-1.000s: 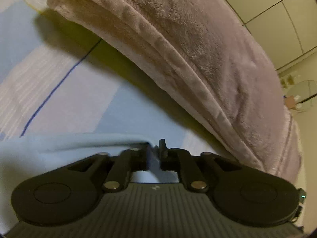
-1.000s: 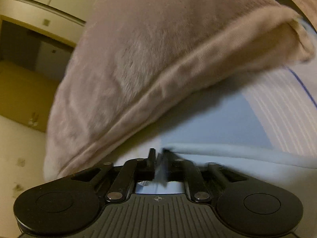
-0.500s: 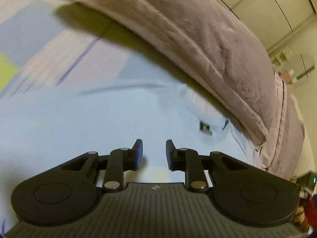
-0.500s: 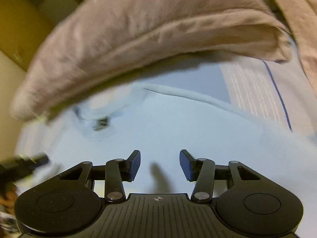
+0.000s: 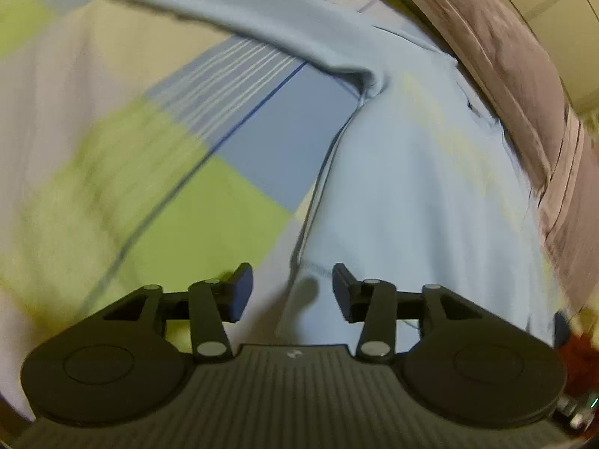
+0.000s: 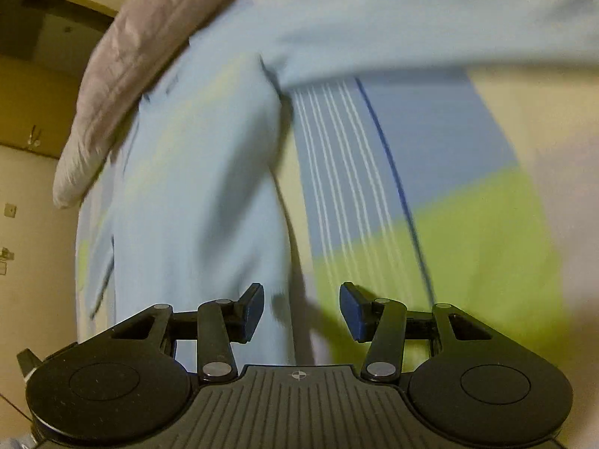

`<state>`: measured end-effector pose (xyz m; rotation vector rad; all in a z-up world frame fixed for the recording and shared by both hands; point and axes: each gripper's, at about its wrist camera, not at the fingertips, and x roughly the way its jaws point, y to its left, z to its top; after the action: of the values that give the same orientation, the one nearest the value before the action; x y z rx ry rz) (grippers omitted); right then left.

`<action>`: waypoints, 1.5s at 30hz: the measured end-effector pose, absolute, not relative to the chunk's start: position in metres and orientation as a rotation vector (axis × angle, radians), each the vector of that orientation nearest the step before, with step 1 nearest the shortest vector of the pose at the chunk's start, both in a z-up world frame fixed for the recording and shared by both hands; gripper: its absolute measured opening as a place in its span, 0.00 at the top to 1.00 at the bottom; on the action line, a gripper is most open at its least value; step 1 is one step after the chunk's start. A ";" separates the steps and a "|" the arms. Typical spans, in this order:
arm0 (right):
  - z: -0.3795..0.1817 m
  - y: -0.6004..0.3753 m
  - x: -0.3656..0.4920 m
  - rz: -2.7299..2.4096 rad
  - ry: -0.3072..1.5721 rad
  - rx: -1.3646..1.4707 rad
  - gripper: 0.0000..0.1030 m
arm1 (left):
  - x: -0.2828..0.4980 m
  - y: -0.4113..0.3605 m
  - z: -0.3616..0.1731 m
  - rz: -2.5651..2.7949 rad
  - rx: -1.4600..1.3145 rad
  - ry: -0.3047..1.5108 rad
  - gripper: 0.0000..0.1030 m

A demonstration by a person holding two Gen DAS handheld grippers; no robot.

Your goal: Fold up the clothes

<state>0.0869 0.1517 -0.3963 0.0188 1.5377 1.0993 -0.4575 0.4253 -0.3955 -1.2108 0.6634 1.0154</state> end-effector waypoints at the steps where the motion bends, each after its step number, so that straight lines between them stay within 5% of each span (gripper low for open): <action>1: -0.398 0.148 0.081 1.103 1.537 0.031 0.53 | -0.457 0.422 -0.399 1.008 -1.217 0.652 0.52; 4: -0.406 0.155 0.069 1.091 1.517 0.088 0.53 | -0.448 0.416 -0.413 0.979 -1.211 0.666 0.50; 6: -0.406 0.159 0.065 1.096 1.520 0.106 0.56 | -0.445 0.416 -0.413 0.953 -1.173 0.668 0.67; 7: -0.405 0.161 0.064 1.105 1.527 0.108 0.96 | -0.444 0.416 -0.411 0.939 -1.160 0.669 0.97; 8: -0.402 0.163 0.063 1.114 1.530 0.110 0.96 | -0.444 0.417 -0.409 0.926 -1.147 0.668 0.99; 12: -0.360 0.151 0.067 1.187 1.466 0.218 0.96 | -0.465 0.405 -0.355 0.870 -1.042 0.508 0.99; 18: -0.377 0.136 0.060 1.022 1.548 0.063 0.96 | -0.462 0.391 -0.393 0.915 -1.057 0.729 0.97; 22: -0.382 0.148 0.050 0.968 1.500 -0.086 0.95 | -0.450 0.383 -0.395 0.975 -0.980 0.834 0.85; 23: -0.377 0.150 0.048 0.969 1.489 -0.129 0.94 | -0.452 0.382 -0.386 1.007 -0.967 0.835 0.85; 25: -0.366 0.154 0.047 0.956 1.439 -0.212 0.74 | -0.456 0.377 -0.364 1.057 -0.905 0.809 0.85; 27: -0.349 0.155 0.047 0.977 1.323 -0.224 0.73 | -0.448 0.378 -0.343 1.068 -0.821 0.766 0.85; 33: -0.380 0.150 0.060 0.946 1.410 -0.082 0.73 | -0.393 0.383 -0.378 0.888 -0.852 0.964 0.83; 45: -0.386 0.042 0.260 0.513 1.214 0.692 0.73 | -0.344 0.406 -0.360 0.902 -0.975 0.718 0.83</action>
<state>0.2598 0.0420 -0.3860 0.6919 1.2138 0.5129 -0.3444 0.4063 -0.3602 -0.9752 0.7177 0.9020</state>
